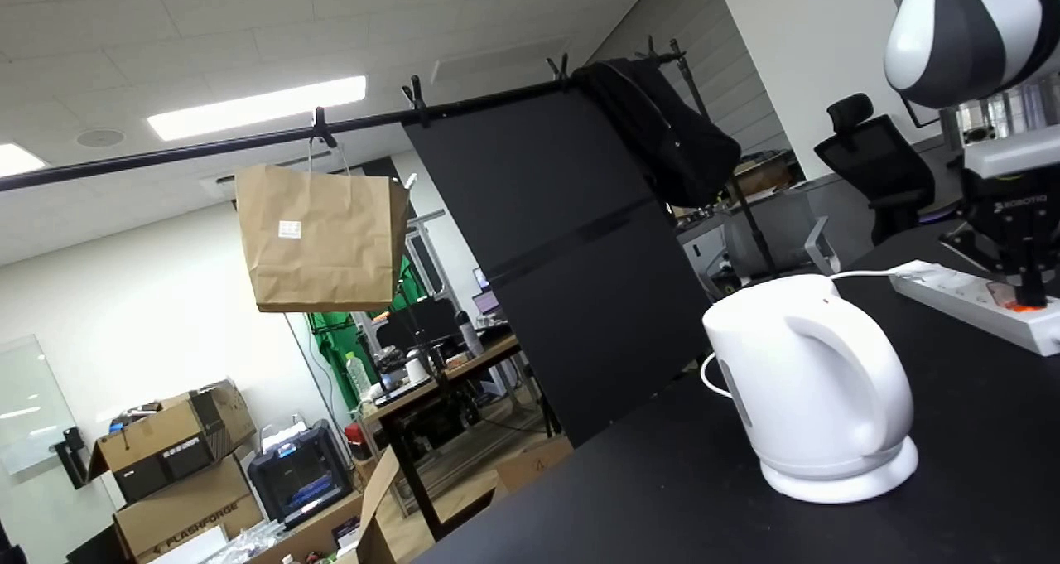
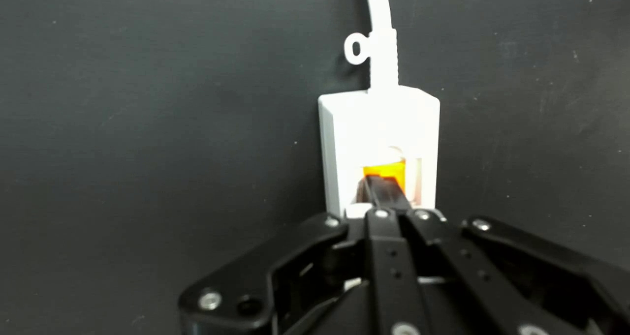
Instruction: Turn on the big switch on the adapter
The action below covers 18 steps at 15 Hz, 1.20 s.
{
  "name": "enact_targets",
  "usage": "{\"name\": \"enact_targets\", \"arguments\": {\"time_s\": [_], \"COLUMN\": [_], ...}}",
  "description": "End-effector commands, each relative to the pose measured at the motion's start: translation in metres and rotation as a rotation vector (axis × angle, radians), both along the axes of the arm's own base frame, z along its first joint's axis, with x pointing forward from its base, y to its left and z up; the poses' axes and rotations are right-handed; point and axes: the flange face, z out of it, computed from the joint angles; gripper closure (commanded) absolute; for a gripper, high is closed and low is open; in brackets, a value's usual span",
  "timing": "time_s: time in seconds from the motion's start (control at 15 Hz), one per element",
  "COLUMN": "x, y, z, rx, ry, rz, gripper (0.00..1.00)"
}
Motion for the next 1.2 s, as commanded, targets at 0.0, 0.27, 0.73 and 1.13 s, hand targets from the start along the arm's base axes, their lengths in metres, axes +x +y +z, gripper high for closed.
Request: {"name": "enact_targets", "arguments": {"time_s": [0.0,0.27,0.73,1.13], "x": [-0.015,-0.034,-0.074,-0.097], "y": [-0.003,0.002,0.036,0.066], "z": [0.040,0.077,0.094,0.082], "rx": [-0.062,-0.121,-0.149,-0.163], "ry": [-0.015,-0.031,-0.023,-0.026], "rz": [0.027,0.097,0.212,0.241], "gripper": [1.00,1.00,0.61,0.19]}}
